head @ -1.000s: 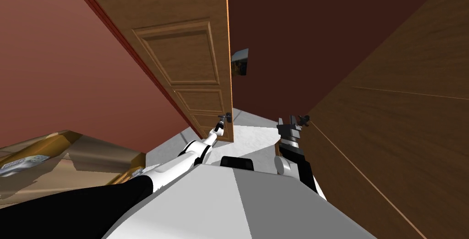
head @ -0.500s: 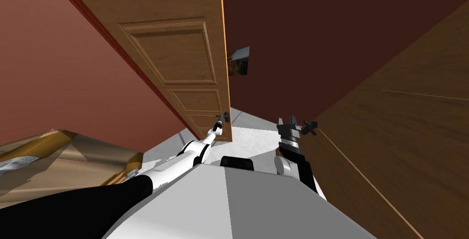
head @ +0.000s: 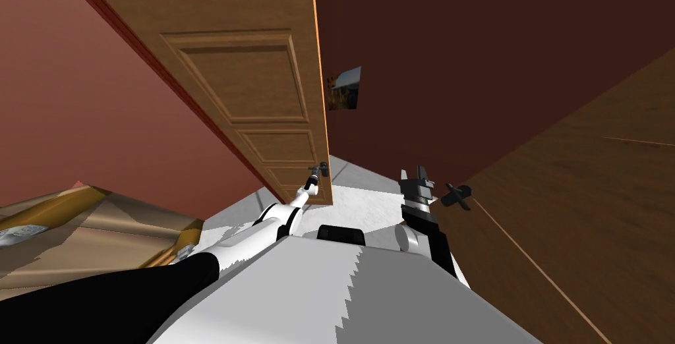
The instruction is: Push the door open
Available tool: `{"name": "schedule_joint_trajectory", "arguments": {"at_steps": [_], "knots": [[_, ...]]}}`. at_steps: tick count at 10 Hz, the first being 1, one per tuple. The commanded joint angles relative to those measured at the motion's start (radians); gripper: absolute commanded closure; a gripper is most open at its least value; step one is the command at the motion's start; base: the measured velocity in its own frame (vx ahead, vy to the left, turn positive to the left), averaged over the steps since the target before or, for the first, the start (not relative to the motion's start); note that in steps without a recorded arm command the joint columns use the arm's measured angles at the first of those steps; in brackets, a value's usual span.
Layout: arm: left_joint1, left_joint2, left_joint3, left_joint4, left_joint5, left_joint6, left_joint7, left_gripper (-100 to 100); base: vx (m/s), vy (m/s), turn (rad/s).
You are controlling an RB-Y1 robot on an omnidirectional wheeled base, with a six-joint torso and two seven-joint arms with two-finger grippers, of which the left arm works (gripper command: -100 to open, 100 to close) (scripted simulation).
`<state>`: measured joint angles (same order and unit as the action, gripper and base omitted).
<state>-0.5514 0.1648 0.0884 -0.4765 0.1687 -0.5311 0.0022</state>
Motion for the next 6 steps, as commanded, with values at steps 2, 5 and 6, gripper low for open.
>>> {"name": "schedule_joint_trajectory", "arguments": {"at_steps": [2,5,6], "knots": [[0.008,0.020,0.029,-0.023,0.012,0.008,-0.011,100,0.184,-0.116,0.062],[0.010,0.030,0.046,-0.021,0.019,0.007,-0.017,100,0.102,-0.054,0.025],[0.010,0.030,0.046,-0.021,0.019,0.007,-0.017,100,0.112,-0.086,0.051]]}}
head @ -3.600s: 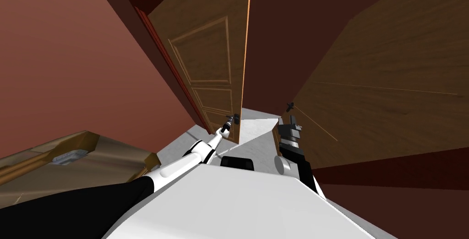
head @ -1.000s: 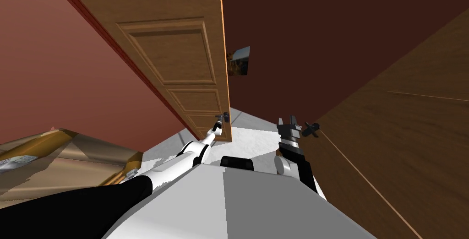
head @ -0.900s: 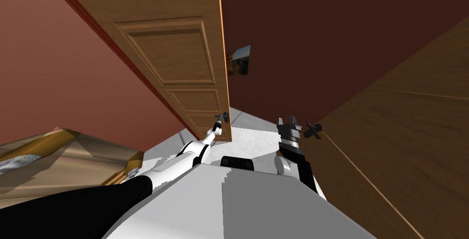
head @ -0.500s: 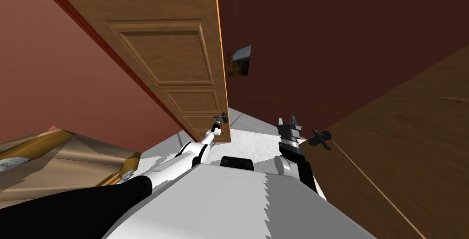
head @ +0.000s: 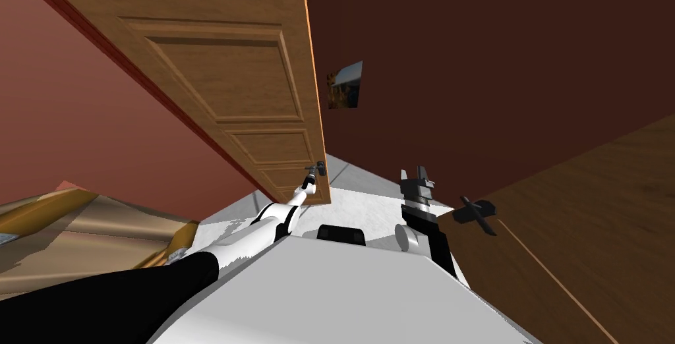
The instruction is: Push the door open
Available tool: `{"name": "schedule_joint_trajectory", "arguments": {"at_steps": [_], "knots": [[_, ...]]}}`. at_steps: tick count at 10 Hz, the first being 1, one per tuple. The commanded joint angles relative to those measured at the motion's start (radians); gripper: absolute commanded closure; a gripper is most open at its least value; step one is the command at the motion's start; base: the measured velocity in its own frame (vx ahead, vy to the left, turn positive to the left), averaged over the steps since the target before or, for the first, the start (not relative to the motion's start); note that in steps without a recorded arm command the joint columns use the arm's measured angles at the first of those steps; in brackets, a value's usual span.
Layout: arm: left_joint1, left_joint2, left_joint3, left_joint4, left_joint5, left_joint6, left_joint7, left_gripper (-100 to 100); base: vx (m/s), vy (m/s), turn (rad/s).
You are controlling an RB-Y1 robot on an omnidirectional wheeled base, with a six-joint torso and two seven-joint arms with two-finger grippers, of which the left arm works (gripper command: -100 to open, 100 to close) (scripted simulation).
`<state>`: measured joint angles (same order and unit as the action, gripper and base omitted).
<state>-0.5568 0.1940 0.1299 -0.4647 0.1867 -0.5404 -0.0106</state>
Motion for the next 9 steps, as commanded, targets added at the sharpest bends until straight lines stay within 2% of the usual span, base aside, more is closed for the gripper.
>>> {"name": "schedule_joint_trajectory", "arguments": {"at_steps": [1,2,5,6,7,8,9], "knots": [[0.015,0.001,0.004,-0.033,0.001,0.016,-0.005,100,0.042,-0.045,0.030],[0.018,0.010,0.020,-0.031,0.008,0.015,-0.011,100,0.099,-0.080,0.035],[0.021,0.021,0.041,-0.028,0.017,0.014,-0.019,100,0.155,-0.096,0.069],[0.021,0.024,0.046,-0.027,0.019,0.013,-0.021,100,0.170,-0.063,0.045],[0.021,0.020,0.042,-0.011,0.018,0.009,-0.019,100,0.079,-0.025,0.028],[0.020,0.030,0.057,-0.010,0.025,0.004,-0.025,100,0.125,-0.009,0.029],[0.021,0.032,0.060,-0.009,0.027,0.004,-0.026,100,0.170,-0.063,0.048]]}}
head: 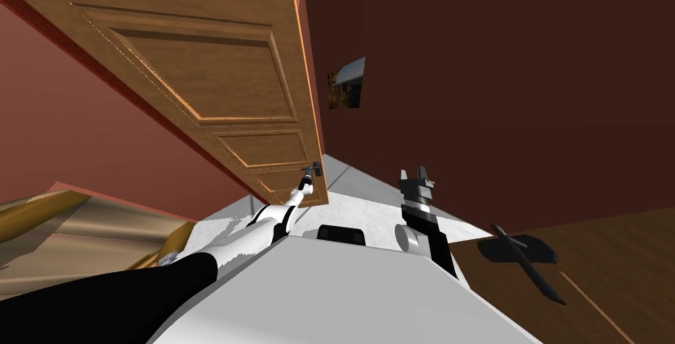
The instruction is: Push the door open
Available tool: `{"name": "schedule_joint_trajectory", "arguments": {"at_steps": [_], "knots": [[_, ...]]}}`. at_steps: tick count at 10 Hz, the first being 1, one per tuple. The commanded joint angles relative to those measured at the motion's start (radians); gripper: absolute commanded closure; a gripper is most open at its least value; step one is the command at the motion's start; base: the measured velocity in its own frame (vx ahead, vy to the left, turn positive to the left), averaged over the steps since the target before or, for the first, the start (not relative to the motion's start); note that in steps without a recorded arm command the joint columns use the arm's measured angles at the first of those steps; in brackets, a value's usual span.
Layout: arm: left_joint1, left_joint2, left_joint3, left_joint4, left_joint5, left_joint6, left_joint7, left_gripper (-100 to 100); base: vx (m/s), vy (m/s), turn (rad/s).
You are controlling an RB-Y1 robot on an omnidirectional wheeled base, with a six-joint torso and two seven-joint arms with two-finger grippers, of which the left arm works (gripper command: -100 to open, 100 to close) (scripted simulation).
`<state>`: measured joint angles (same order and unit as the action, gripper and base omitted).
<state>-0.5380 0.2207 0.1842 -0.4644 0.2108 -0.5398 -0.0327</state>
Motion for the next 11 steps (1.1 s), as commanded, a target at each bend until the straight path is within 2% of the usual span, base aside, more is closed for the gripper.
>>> {"name": "schedule_joint_trajectory", "arguments": {"at_steps": [1,3,4,5,11], "knots": [[0.003,0.010,0.014,-0.008,0.006,0.003,-0.007,100,0.150,-0.069,0.058],[0.003,0.010,0.014,-0.008,0.006,0.003,-0.007,100,0.074,-0.037,0.018],[0.006,0.021,0.032,-0.005,0.015,0.001,-0.016,100,0.128,-0.043,0.035],[0.006,0.021,0.032,-0.005,0.015,0.001,-0.016,100,0.150,-0.072,0.051],[0.014,0.052,0.084,0.004,0.041,-0.003,-0.038,100,0.162,-0.074,0.055]]}}
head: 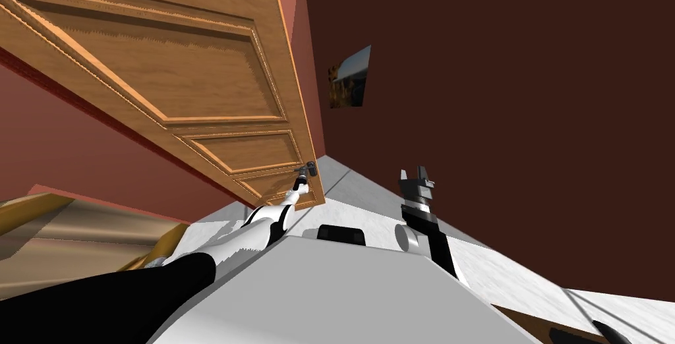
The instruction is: Push the door open
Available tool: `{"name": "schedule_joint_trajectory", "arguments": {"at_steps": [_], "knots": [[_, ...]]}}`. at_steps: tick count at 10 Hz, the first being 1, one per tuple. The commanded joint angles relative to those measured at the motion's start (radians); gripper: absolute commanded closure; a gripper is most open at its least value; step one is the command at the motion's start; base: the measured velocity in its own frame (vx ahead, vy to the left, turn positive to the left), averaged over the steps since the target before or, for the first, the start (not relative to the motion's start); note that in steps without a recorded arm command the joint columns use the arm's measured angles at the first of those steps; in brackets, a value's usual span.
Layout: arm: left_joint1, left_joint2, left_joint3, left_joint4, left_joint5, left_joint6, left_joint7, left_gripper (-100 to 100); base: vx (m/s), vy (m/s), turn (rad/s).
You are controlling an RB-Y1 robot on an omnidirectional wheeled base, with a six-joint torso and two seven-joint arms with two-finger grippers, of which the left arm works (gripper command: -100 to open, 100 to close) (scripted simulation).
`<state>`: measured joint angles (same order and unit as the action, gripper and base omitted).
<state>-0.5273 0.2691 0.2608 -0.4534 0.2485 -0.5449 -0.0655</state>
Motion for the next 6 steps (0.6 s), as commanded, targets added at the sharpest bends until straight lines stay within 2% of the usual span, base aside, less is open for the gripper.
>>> {"name": "schedule_joint_trajectory", "arguments": {"at_steps": [1,2,3,4,6], "knots": [[0.004,0.007,0.014,-0.005,0.007,0.001,-0.008,100,0.169,-0.068,0.054],[0.005,0.011,0.021,-0.004,0.010,0.001,-0.011,100,0.183,-0.058,0.043],[0.007,0.008,0.014,0.003,0.007,0.000,-0.007,100,0.082,-0.023,0.035],[0.010,0.020,0.031,0.006,0.016,-0.004,-0.014,100,0.135,-0.020,0.048],[0.012,0.027,0.043,0.009,0.023,-0.005,-0.019,100,0.168,-0.060,0.045]]}}
